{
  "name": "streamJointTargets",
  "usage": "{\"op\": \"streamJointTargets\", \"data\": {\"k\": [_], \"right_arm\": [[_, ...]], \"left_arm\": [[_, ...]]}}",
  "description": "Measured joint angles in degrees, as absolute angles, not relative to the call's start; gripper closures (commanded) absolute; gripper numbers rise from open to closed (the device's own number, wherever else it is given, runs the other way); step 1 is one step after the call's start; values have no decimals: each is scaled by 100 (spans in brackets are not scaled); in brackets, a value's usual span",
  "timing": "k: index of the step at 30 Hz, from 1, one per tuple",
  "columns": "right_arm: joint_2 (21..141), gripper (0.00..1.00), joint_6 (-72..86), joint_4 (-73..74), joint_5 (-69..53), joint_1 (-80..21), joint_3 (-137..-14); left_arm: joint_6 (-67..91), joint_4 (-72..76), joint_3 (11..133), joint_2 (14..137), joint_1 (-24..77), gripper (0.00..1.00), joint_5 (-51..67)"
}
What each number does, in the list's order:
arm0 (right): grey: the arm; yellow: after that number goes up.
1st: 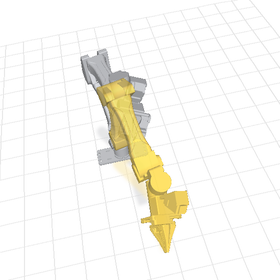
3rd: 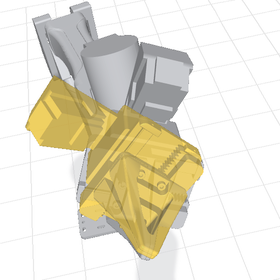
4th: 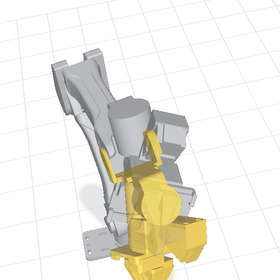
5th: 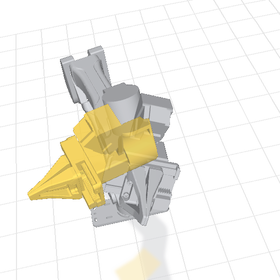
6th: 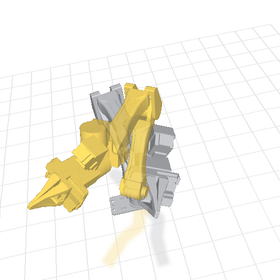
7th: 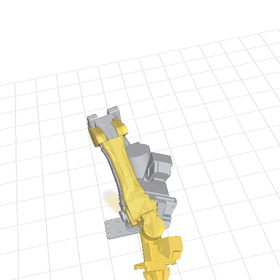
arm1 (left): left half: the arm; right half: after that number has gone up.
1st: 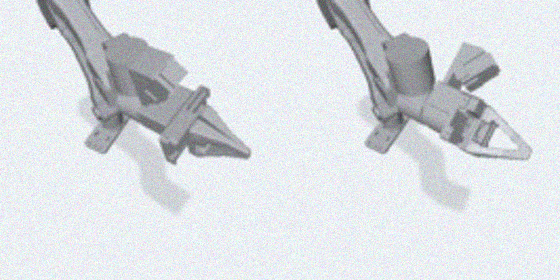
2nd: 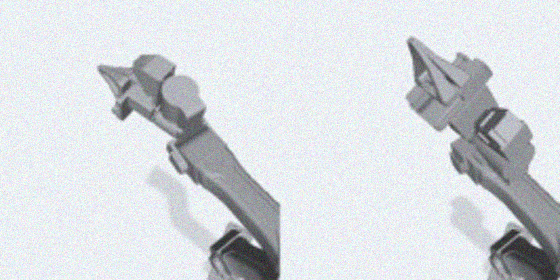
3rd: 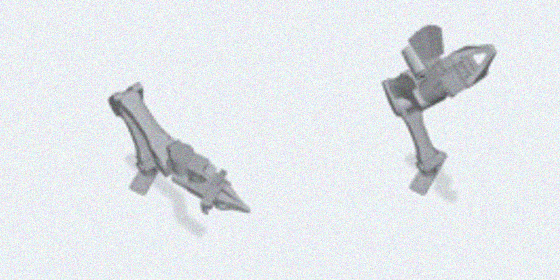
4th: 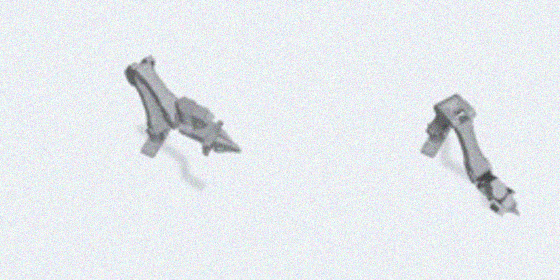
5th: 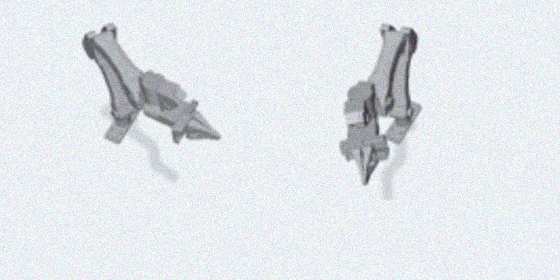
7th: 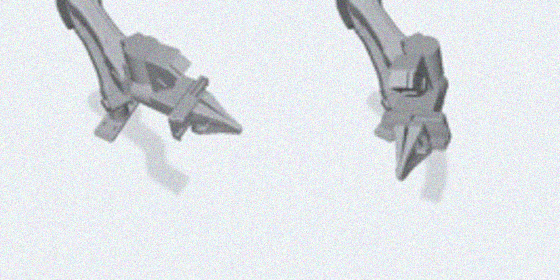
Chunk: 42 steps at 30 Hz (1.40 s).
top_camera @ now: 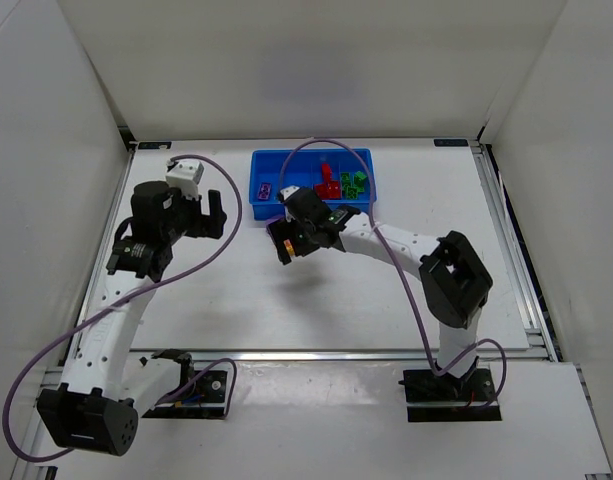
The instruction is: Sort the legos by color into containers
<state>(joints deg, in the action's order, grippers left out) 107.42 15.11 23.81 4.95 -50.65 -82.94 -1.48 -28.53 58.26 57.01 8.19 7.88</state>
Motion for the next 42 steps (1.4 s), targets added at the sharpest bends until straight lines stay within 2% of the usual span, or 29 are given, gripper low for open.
{"op": "streamJointTargets", "data": {"k": [2,17,25,42], "right_arm": [[10803,1,1487,2314,438,-5068,-8346],[11935,1,792,2123,126,-4836,-9028],[12049,1,722,2099,130,-4515,-9279],[12383,1,207,1688,-541,-4528,-9297]], "left_arm": [[-148,-2915,5780,5712,821,0,749],[-255,-2954,5784,6219,827,1,784],[-248,-2956,5784,6414,827,1,840],[-248,-2954,5784,6630,827,1,902]]}}
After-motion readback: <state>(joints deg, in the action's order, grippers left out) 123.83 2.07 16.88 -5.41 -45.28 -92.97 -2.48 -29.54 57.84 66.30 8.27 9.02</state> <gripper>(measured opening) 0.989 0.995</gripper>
